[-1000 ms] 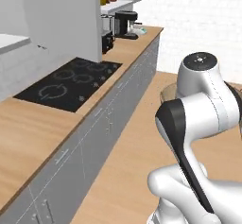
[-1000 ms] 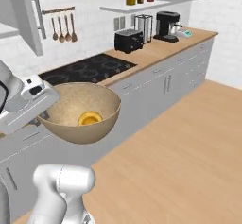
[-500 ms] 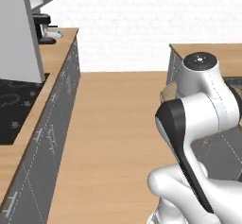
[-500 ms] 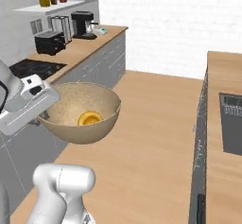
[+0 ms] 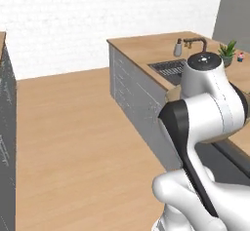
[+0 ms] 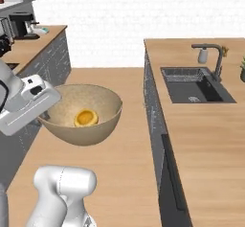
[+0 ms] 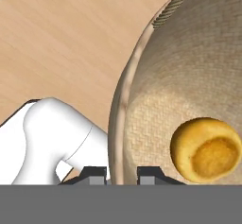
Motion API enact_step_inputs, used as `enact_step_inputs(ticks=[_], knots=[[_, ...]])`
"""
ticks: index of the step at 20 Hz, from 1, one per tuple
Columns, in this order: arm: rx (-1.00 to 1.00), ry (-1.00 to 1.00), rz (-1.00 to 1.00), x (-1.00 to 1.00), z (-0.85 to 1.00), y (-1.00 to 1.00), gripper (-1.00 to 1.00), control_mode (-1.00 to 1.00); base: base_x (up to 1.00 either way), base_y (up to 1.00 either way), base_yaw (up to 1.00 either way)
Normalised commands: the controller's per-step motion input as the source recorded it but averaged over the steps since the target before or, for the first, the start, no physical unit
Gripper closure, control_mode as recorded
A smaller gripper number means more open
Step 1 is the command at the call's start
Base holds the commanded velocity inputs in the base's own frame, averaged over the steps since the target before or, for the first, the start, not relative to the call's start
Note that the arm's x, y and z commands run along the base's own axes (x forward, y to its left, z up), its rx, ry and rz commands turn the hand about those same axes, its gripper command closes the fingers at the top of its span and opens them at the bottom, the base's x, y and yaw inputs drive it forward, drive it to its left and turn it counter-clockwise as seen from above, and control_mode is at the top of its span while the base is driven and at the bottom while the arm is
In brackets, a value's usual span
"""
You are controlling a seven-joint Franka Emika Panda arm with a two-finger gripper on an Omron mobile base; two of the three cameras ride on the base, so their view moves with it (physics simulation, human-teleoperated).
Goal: Open the cabinet, pick up the bread from the cabinet and place it in the basket. Then move the basket to the dining counter.
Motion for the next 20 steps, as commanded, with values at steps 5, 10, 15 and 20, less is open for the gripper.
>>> enact_step_inputs(ticks=[5,10,15,20], knots=[[0.0,0.0,0.0,0.0,0.0,0.0,1.0,1.0,-1.0,0.0,-0.41],[0.0,0.0,0.0,0.0,0.0,0.0,1.0,1.0,-0.67,-0.17,-0.23],[0.0,0.0,0.0,0.0,0.0,0.0,1.0,1.0,-0.03,-0.52,-0.1],[0.0,0.0,0.0,0.0,0.0,0.0,1.0,1.0,0.13,-0.82,0.0]])
